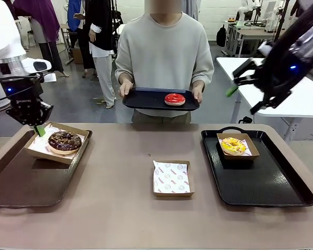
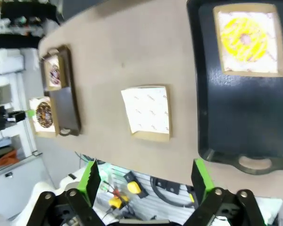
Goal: Individually package the donuts and arrange them on the tray.
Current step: Place the picked Paper togo box on the Handle tray while simultaneously picking up another Paper togo box from the table with the other hand.
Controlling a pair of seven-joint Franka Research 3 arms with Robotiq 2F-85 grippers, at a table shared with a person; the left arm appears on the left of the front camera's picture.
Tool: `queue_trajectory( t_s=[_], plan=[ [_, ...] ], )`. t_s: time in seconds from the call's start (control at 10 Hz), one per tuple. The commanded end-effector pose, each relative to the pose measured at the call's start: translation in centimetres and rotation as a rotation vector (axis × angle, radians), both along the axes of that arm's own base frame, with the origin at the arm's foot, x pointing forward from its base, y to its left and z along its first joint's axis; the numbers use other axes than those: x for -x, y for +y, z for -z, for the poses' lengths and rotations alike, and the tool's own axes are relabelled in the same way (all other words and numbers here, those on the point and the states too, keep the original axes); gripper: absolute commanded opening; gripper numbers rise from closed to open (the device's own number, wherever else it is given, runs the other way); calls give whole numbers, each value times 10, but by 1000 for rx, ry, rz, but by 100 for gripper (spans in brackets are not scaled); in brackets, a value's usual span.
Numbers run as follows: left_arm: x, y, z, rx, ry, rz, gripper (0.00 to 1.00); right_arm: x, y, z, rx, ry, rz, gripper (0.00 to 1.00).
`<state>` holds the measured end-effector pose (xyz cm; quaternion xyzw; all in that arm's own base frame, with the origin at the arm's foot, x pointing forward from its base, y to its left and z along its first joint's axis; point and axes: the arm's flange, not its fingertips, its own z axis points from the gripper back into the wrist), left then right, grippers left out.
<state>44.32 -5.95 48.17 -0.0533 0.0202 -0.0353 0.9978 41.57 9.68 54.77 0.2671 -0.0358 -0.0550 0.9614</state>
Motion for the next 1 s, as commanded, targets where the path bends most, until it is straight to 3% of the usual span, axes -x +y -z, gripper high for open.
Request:
queue_trajectory(
  t_s=[0.0,0.4,0.9],
  plan=[
    [9,16,13,-5,-56,38,1,-13,23,23,74,21,11,100],
    [13,30,34,-31,-91,68,1,-17,46,45,68,48,-10,100],
    [9,22,31,-34,-63,50,1,-17,43,43,59,44,-27,100]
  ],
)
